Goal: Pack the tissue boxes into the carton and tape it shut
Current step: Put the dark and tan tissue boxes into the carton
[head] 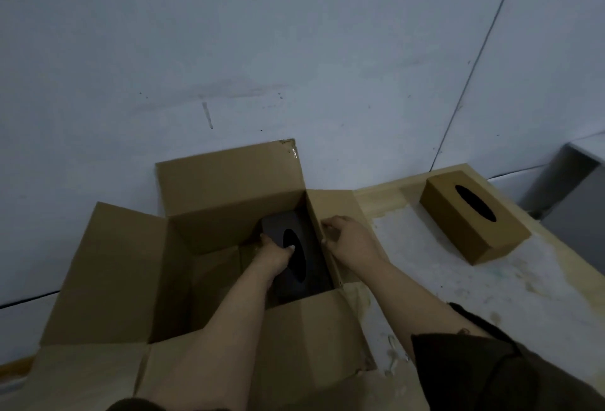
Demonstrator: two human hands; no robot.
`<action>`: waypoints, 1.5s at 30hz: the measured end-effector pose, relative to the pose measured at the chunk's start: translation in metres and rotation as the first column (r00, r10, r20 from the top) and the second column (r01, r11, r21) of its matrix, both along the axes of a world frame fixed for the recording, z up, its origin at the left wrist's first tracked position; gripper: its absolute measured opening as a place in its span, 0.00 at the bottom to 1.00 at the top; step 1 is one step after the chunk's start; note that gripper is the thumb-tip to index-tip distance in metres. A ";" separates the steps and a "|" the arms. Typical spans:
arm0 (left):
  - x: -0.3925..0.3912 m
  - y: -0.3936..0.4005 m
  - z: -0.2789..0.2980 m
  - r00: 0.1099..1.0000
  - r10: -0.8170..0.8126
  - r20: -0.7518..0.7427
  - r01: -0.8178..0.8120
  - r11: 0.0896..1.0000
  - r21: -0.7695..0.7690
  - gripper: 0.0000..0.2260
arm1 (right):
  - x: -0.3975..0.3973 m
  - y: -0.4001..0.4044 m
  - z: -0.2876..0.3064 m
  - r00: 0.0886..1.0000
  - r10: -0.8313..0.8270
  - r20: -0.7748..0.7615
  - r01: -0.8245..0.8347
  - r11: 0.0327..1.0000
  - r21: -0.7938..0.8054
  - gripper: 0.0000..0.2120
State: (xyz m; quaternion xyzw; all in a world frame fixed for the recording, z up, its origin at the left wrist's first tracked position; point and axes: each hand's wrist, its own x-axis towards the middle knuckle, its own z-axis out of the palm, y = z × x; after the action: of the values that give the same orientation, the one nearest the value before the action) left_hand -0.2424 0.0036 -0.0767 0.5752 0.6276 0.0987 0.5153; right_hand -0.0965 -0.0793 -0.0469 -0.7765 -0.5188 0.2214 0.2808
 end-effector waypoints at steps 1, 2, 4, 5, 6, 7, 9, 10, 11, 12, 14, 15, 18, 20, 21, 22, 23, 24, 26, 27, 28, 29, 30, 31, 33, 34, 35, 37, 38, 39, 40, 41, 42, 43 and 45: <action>0.003 -0.005 0.009 1.000 -0.017 -0.009 0.017 0.998 0.068 0.34 | 0.001 -0.003 0.001 1.000 -0.005 0.010 0.005 1.000 0.010 0.20; 0.006 -0.011 0.016 0.999 -0.036 0.008 0.034 0.988 0.148 0.29 | 0.002 -0.007 0.002 1.000 -0.021 0.016 0.020 1.000 0.023 0.18; 0.015 -0.026 0.032 0.995 -0.081 0.061 0.059 0.950 0.306 0.20 | 0.006 -0.017 0.003 0.996 -0.085 0.023 0.083 0.994 0.069 0.16; 0.020 -0.033 0.039 0.992 -0.096 0.082 0.060 0.930 0.363 0.16 | 0.010 -0.021 0.004 0.993 -0.118 0.027 0.115 0.989 0.098 0.15; 0.030 -0.039 0.045 0.989 -0.112 0.099 0.063 0.911 0.407 0.13 | 0.016 -0.027 0.005 0.987 -0.156 0.040 0.150 0.981 0.123 0.14; 0.039 -0.044 0.052 0.985 -0.125 0.121 0.061 0.900 0.432 0.10 | 0.022 -0.030 0.006 0.980 -0.188 0.062 0.178 0.974 0.141 0.13; 0.073 -0.054 0.061 0.971 -0.152 0.183 0.064 0.909 0.412 0.09 | 0.046 -0.039 0.010 0.956 -0.274 0.105 0.256 0.954 0.156 0.12; 0.083 -0.056 0.063 0.964 -0.151 0.216 0.057 0.920 0.388 0.08 | 0.051 -0.041 0.012 0.945 -0.306 0.117 0.287 0.945 0.156 0.11; 0.093 -0.059 0.066 0.958 -0.155 0.242 0.055 0.926 0.374 0.08 | 0.059 -0.042 0.013 0.934 -0.336 0.121 0.317 0.936 0.152 0.11; 0.106 -0.063 0.067 0.949 -0.160 0.270 0.053 0.929 0.365 0.09 | 0.069 -0.045 0.013 0.927 -0.356 0.121 0.338 0.930 0.144 0.11; 0.137 -0.070 0.065 0.932 -0.172 0.318 0.054 0.936 0.347 0.10 | 0.098 -0.051 0.011 0.920 -0.377 0.108 0.366 0.924 0.108 0.13; 0.155 -0.074 0.064 0.926 -0.174 0.335 0.058 0.942 0.331 0.10 | 0.116 -0.054 0.008 0.915 -0.389 0.106 0.383 0.921 0.078 0.15; 0.202 -0.079 0.058 0.918 -0.172 0.358 0.076 0.961 0.265 0.11 | 0.168 -0.061 -0.004 0.910 -0.391 0.139 0.397 0.918 -0.015 0.20; 0.232 -0.080 0.047 0.922 -0.150 0.356 0.074 0.973 0.217 0.10 | 0.202 -0.063 -0.014 0.902 -0.394 0.179 0.414 0.906 -0.088 0.22; 0.246 -0.079 0.041 0.924 -0.131 0.359 0.065 0.980 0.190 0.09 | 0.218 -0.063 -0.018 0.895 -0.394 0.211 0.423 0.898 -0.120 0.22; 0.256 -0.080 0.037 0.926 -0.108 0.363 0.052 0.986 0.159 0.09 | 0.230 -0.064 -0.022 0.888 -0.388 0.247 0.430 0.891 -0.145 0.21; 0.267 -0.079 0.033 0.927 -0.085 0.365 0.040 0.991 0.131 0.08 | 0.243 -0.065 -0.027 0.886 -0.373 0.274 0.427 0.887 -0.175 0.21; 0.276 -0.078 0.030 0.932 -0.069 0.356 0.035 0.994 0.100 0.07 | 0.254 -0.067 -0.030 0.891 -0.344 0.297 0.412 0.887 -0.208 0.22; 0.292 -0.075 0.021 0.942 -0.041 0.332 0.026 0.998 0.050 0.06 | 0.271 -0.068 -0.037 0.902 -0.254 0.349 0.358 0.891 -0.280 0.25; 0.298 -0.073 0.017 0.943 -0.031 0.332 0.018 0.999 0.042 0.06 | 0.277 -0.068 -0.040 0.902 -0.217 0.373 0.339 0.890 -0.304 0.26; 0.302 -0.072 0.014 0.943 -0.023 0.331 0.011 0.999 0.039 0.06 | 0.280 -0.068 -0.042 0.902 -0.196 0.385 0.328 0.891 -0.314 0.26; 0.306 -0.071 0.010 0.943 -0.011 0.332 0.000 0.999 0.032 0.06 | 0.283 -0.068 -0.044 0.901 -0.187 0.391 0.320 0.896 -0.308 0.26; 0.310 -0.069 0.006 0.945 0.000 0.327 -0.007 1.000 0.020 0.06 | 0.285 -0.067 -0.046 0.903 -0.188 0.387 0.315 0.902 -0.295 0.27; 0.314 -0.069 0.005 0.946 0.009 0.324 -0.011 1.000 0.005 0.06 | 0.286 -0.067 -0.047 0.904 -0.198 0.378 0.314 0.909 -0.274 0.27; 0.321 -0.067 0.004 0.952 0.034 0.306 -0.021 0.999 -0.047 0.14 | 0.286 -0.065 -0.047 0.905 -0.229 0.359 0.320 0.921 -0.220 0.27; 0.324 -0.066 0.005 0.951 0.045 0.304 -0.020 0.996 -0.084 0.21 | 0.284 -0.064 -0.044 0.904 -0.243 0.353 0.323 0.927 -0.189 0.28; 0.326 -0.063 0.006 0.949 0.053 0.309 -0.012 0.991 -0.133 0.29 | 0.281 -0.062 -0.041 0.904 -0.255 0.342 0.323 0.933 -0.158 0.29; 0.328 -0.060 0.015 0.932 0.083 0.353 0.010 0.967 -0.255 0.40 | 0.273 -0.058 -0.029 0.909 -0.274 0.314 0.316 0.944 -0.091 0.29; 0.328 -0.057 0.021 0.921 0.097 0.377 0.028 0.950 -0.312 0.41 | 0.268 -0.055 -0.020 0.911 -0.278 0.306 0.308 0.950 -0.055 0.30; 0.328 -0.053 0.027 0.913 0.091 0.397 0.053 0.939 -0.340 0.41 | 0.264 -0.053 -0.011 0.912 -0.279 0.300 0.298 0.954 -0.018 0.31; 0.327 -0.049 0.031 0.904 0.080 0.420 0.079 0.934 -0.348 0.40 | 0.258 -0.051 -0.002 0.913 -0.281 0.295 0.289 0.957 0.015 0.31; 0.325 -0.047 0.036 0.890 0.076 0.449 0.094 0.934 -0.345 0.39 | 0.252 -0.049 0.008 0.913 -0.286 0.291 0.283 0.958 0.051 0.32; 0.323 -0.044 0.040 0.871 0.074 0.486 0.101 0.941 -0.324 0.37 | 0.246 -0.048 0.018 0.913 -0.292 0.285 0.280 0.956 0.084 0.32; 0.320 -0.042 0.045 0.847 0.072 0.527 0.100 0.952 -0.290 0.35 | 0.240 -0.047 0.027 0.915 -0.299 0.270 0.277 0.954 0.118 0.32; 0.310 -0.038 0.056 0.816 0.065 0.575 0.074 0.974 -0.216 0.29 | 0.227 -0.046 0.042 0.932 -0.287 0.220 0.253 0.952 0.170 0.33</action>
State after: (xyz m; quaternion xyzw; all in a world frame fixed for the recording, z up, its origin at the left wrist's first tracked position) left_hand 0.0676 -0.0344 -0.0210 0.4564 0.4473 0.1946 0.7441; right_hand 0.1303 -0.1251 -0.0046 -0.8402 -0.4514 0.0476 0.2967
